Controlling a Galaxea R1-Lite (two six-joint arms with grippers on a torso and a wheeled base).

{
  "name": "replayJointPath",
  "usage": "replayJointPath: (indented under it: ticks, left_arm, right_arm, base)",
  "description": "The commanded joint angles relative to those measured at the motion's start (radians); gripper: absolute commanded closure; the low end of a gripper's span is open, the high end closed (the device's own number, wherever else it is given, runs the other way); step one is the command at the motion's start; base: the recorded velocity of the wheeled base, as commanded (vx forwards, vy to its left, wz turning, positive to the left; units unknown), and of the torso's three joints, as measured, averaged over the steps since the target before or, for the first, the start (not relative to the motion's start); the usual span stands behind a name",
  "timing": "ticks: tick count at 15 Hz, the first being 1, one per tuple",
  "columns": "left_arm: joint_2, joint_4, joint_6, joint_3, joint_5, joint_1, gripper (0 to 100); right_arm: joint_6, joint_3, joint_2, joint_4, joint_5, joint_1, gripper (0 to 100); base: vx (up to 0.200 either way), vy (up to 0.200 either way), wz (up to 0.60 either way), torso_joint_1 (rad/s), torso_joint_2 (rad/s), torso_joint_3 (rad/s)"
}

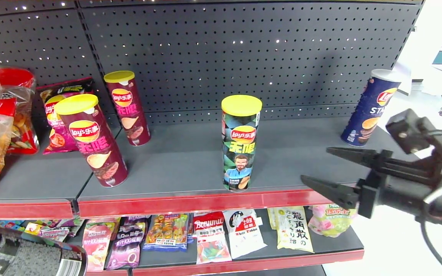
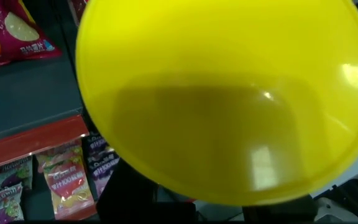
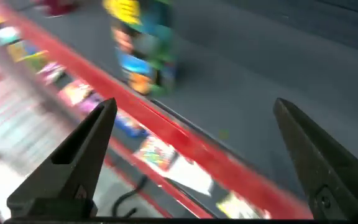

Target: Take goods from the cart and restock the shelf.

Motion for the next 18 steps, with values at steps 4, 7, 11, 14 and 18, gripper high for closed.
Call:
replayJointPath:
  ticks: [4, 7, 11, 14, 18]
  left_arm:
    - [0.143, -0.064, 0.001, -0.064, -0.006, 0.0, 100]
    - [0.137, -0.064, 0.003, -0.061, -0.049, 0.0, 100]
    - [0.136, -0.065, 0.001, -0.058, -0.097, 0.0, 100]
    - [0.125, -0.085, -0.013, -0.05, -0.107, 0.0, 100]
    - [0.094, -0.087, -0.037, -0.003, -0.072, 0.004, 100]
  right_arm:
    - [-0.023, 0.032, -1.012, 0.787, -0.439, -0.212, 0]
    - [-0.02, -0.109, -1.127, 1.085, -0.462, -0.33, 0]
    - [-0.002, -0.012, -1.156, 1.149, -0.344, -0.683, 0]
    - [-0.02, 0.311, -1.221, 0.795, -0.19, -0.662, 0]
    - [0.023, 0.496, -1.219, 0.559, -0.206, -0.662, 0]
  base:
    - [0.0, 0.0, 0.0, 0.0, 0.0, 0.0]
    - [0.0, 0.0, 0.0, 0.0, 0.0, 0.0]
    - [0.0, 0.0, 0.0, 0.0, 0.0, 0.0]
    - [0.0, 0.0, 0.0, 0.0, 0.0, 0.0]
    - [0.0, 0.0, 0.0, 0.0, 0.0, 0.0]
